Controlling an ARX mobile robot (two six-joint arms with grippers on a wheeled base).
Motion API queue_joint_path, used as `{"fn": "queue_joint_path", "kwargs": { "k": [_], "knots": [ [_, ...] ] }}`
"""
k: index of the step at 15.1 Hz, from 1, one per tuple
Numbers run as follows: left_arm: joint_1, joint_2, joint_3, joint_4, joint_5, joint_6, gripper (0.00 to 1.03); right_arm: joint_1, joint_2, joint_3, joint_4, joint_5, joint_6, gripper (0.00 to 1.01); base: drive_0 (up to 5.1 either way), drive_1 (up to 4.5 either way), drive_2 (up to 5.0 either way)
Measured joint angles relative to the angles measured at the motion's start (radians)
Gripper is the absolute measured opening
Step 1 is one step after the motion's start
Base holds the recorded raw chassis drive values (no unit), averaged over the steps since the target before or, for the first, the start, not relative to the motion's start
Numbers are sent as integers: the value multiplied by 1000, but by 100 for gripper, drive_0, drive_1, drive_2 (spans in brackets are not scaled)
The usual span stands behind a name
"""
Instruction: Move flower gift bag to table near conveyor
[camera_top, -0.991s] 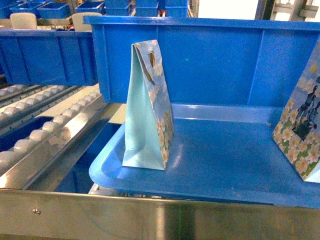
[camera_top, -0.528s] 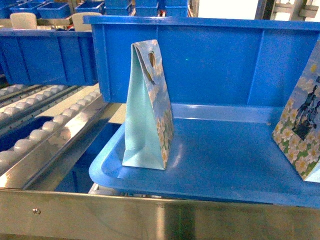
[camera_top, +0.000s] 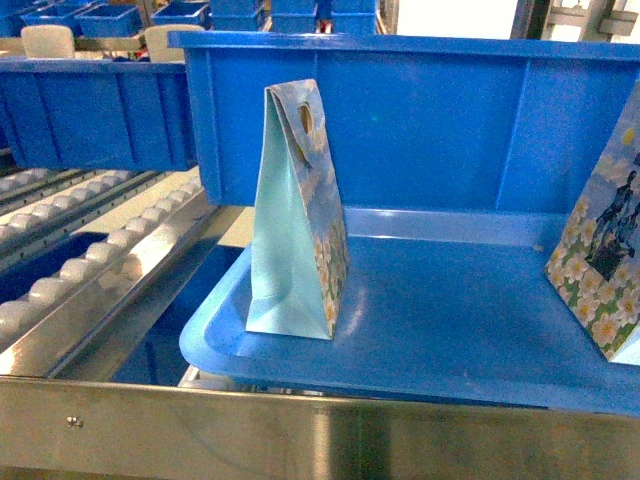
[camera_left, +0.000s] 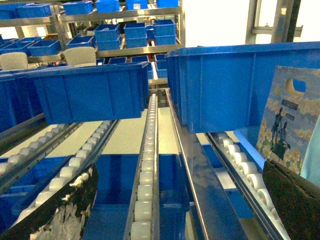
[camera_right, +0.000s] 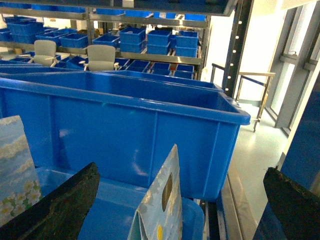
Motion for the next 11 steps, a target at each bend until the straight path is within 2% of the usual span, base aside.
{"fn": "queue_joint_path", "kwargs": {
  "k": [4,8,11],
  "knots": [
    [0,0,0,0,-2,0,98,6,162,124,5,0,7,98,0,0,0],
    [0,0,0,1,-2,0,98,-2,282,232,-68,-12,6,98,0,0,0],
    [0,0,0,0,-2,0,98,-14,363,264,-142,7,18,98,0,0,0]
  ]
}}
